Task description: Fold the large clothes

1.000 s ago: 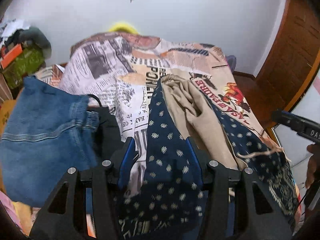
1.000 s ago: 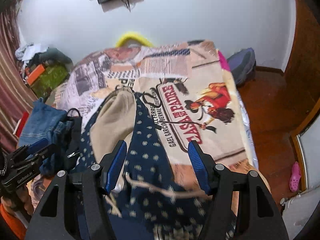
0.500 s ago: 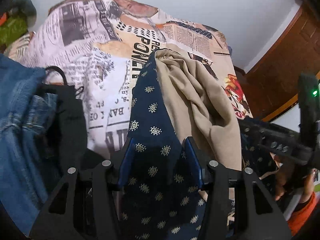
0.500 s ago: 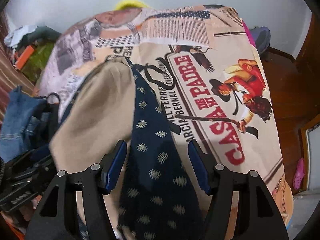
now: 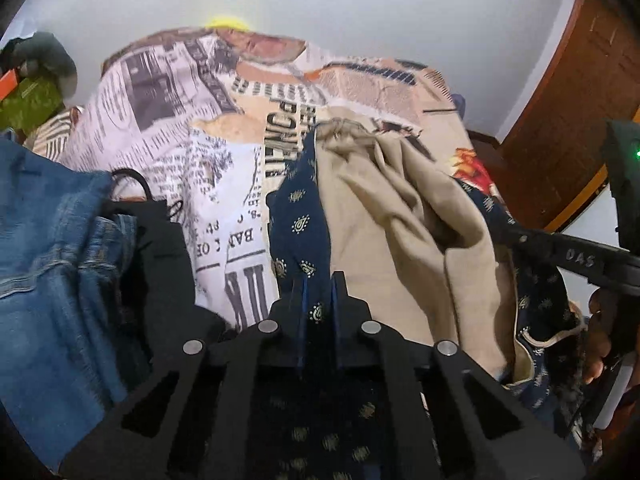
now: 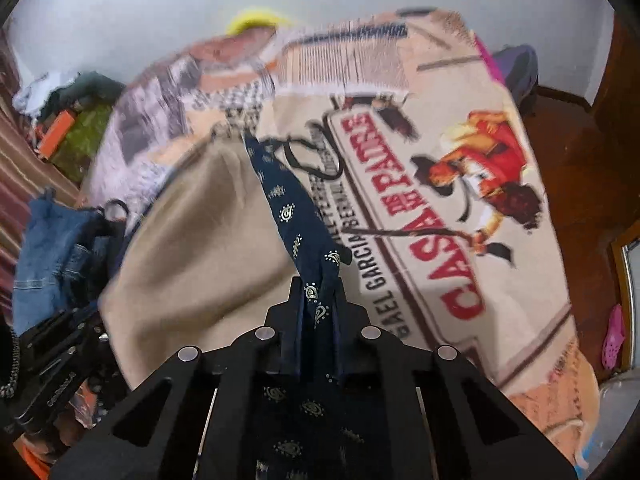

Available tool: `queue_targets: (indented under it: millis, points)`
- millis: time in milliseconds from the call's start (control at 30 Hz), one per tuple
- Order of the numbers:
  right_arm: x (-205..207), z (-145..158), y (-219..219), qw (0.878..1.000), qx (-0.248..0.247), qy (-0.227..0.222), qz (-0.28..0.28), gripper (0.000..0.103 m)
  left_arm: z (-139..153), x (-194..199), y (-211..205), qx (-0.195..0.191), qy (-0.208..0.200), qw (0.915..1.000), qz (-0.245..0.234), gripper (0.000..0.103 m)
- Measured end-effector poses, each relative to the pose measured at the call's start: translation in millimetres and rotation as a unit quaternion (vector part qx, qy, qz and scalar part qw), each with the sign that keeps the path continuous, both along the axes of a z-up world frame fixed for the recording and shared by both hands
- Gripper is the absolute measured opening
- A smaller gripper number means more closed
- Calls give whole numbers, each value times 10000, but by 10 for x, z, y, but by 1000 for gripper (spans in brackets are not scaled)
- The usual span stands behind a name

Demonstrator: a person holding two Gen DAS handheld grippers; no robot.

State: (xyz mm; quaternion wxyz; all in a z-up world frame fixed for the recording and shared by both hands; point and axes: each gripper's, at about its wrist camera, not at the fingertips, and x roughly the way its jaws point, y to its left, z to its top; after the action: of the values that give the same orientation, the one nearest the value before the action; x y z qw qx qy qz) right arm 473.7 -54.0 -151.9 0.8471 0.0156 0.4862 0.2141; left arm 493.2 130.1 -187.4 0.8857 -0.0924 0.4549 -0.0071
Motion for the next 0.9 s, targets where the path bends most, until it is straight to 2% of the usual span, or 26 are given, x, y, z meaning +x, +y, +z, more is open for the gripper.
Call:
queue_targets:
  millis: [233,333,433,533,633,767,900]
  points:
    - [-674,703,-276,9966,108,-786,219,10,612,-524,-70,-80,-440,9987,-226,8]
    - [-998,884,-389,9943,168,-1000,325,10,871,-877,-144,-4,-628,9973,-378,8]
    - [-1359,987,-501,9920,113,-1184,428,10,995,-1206,-185,-33,-687,9964,-489,8]
    - [-1604,944,-574,9905,-52,-1277,498,9,981,-1499,-203,-130,-604,9966,-539,9]
    - [-1805,796,-698,9924,-100,-1158,412,9,893,-1771,-225,-98,-465,9973,-568,9]
    - [-1931,570,-824,9947,-211,-974,272,9,669,-2052,-248,54,-239,9981,-568,9]
    - [-2025,378,-884,9961,-364,-779,206,10,395,-2188,-236,17,23,9987,-510,9]
